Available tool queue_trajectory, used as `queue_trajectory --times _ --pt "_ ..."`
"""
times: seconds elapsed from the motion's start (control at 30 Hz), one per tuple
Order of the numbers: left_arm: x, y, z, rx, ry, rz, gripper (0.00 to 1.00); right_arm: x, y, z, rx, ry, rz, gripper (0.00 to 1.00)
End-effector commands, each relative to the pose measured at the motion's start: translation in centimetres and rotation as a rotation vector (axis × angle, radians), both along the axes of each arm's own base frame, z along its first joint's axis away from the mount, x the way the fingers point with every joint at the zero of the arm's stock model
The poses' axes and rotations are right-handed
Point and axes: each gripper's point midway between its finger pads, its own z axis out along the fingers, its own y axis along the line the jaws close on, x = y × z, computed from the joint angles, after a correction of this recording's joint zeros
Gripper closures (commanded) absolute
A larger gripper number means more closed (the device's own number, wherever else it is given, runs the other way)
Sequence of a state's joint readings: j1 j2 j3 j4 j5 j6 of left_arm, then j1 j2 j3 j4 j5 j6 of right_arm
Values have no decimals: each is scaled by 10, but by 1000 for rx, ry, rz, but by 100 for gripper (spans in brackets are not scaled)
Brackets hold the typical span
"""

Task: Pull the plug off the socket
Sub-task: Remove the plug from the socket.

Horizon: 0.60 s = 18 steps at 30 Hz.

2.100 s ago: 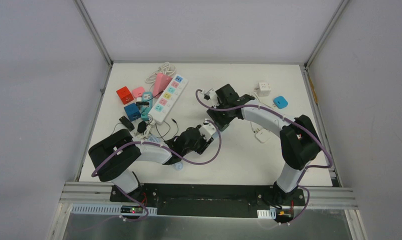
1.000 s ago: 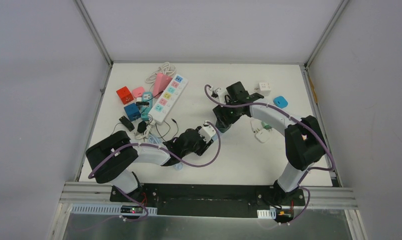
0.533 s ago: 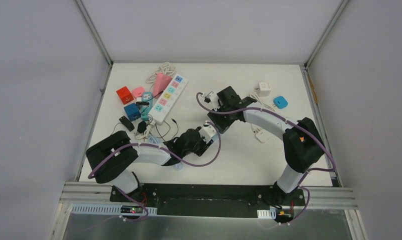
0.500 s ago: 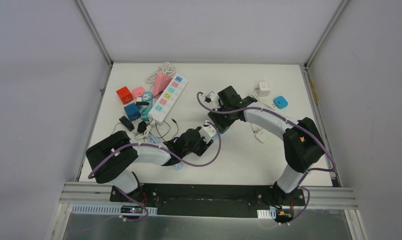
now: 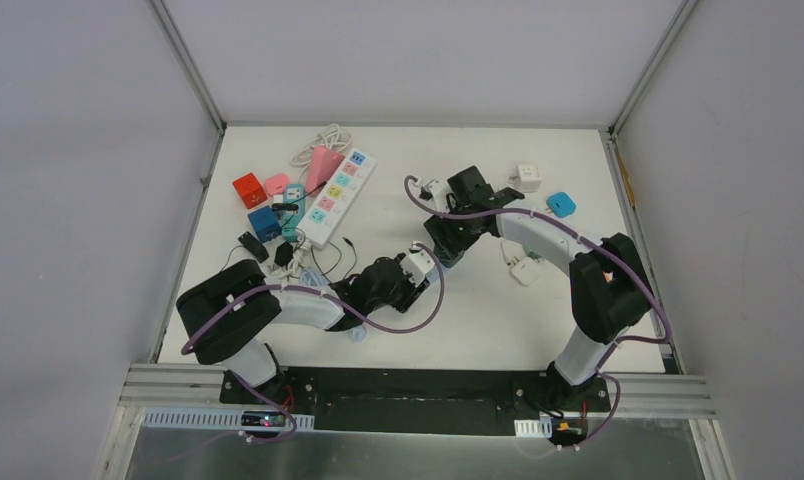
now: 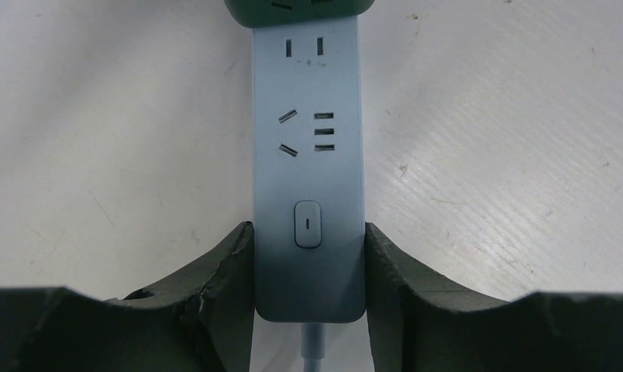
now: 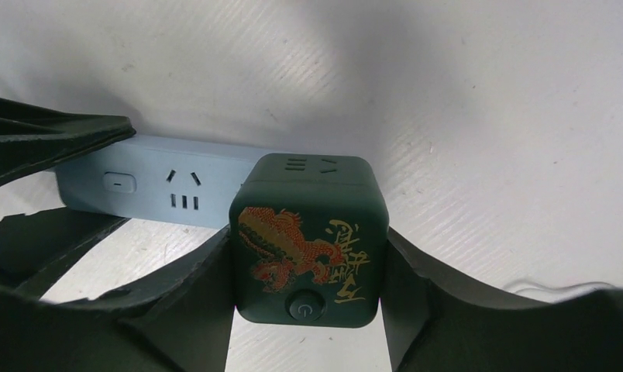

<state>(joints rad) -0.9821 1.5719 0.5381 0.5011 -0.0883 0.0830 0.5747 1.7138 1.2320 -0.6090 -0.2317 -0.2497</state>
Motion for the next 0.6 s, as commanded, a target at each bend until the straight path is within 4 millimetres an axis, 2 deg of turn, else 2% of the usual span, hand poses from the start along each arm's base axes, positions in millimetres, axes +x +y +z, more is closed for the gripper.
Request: queue_trajectory --times 0.0,0.1,0.3,0.43,0.57 --pt "-1 5 -15 44 33 12 100 -23 32 23 33 -35 116 100" --pt "-2 6 -16 46 39 17 100 -21 27 25 22 -55 118 100" --pt "-2 6 -16 51 43 15 100 -24 24 35 192 79 71 100" --pt "-3 8 -19 54 53 12 100 -24 27 31 111 -10 90 100" --pt "-2 9 -23 58 63 17 100 -30 41 23 -7 -90 152 100"
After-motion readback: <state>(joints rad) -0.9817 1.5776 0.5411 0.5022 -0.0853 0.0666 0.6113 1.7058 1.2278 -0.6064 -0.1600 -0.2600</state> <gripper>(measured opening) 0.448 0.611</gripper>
